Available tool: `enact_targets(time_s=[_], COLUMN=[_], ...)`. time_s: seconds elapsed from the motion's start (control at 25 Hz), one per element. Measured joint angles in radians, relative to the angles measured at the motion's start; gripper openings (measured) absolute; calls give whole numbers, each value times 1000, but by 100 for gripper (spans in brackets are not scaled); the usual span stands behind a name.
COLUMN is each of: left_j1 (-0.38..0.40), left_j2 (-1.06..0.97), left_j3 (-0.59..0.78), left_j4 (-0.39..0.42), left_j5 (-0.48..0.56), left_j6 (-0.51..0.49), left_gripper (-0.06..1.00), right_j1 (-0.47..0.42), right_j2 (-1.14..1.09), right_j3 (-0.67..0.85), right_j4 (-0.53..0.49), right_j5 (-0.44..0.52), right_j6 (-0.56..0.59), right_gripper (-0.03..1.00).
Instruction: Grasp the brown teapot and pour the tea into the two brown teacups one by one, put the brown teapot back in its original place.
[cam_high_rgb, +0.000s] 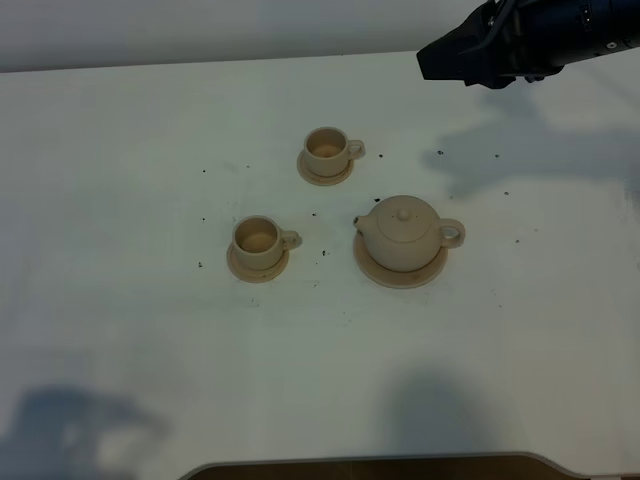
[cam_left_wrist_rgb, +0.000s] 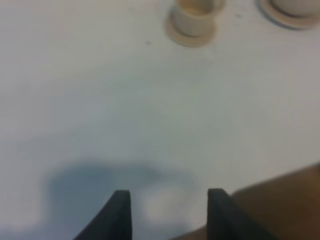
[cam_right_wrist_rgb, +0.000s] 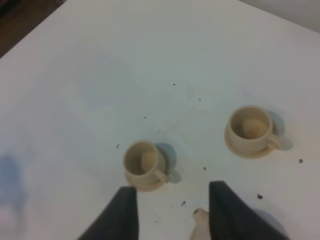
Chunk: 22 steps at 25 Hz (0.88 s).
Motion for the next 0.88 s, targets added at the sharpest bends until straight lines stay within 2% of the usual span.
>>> enact_targets(time_s=[0.12,0.24,0.48,0.64,0.88], left_j1=[81,129,138,138,138], left_j2=[0,-9,-170,-183,-183], left_j3=[0,0,0,0,0], left_j4=[-2,-3,-3,-4,-4], left_j5=[0,-1,-3,-1,-2], left_j6=[0,0,0,0,0], left_gripper=[36,36,36,36,36], right_j1=[0,0,0,0,0], right_j2=[0,0,0,0,0], right_j3=[0,0,0,0,0], right_j4=[0,0,3,6,24], right_j5=[0,0,0,-4,-128], right_j6=[-3,-13,-27,-29,-34], right_gripper=[37,37,37,37,37])
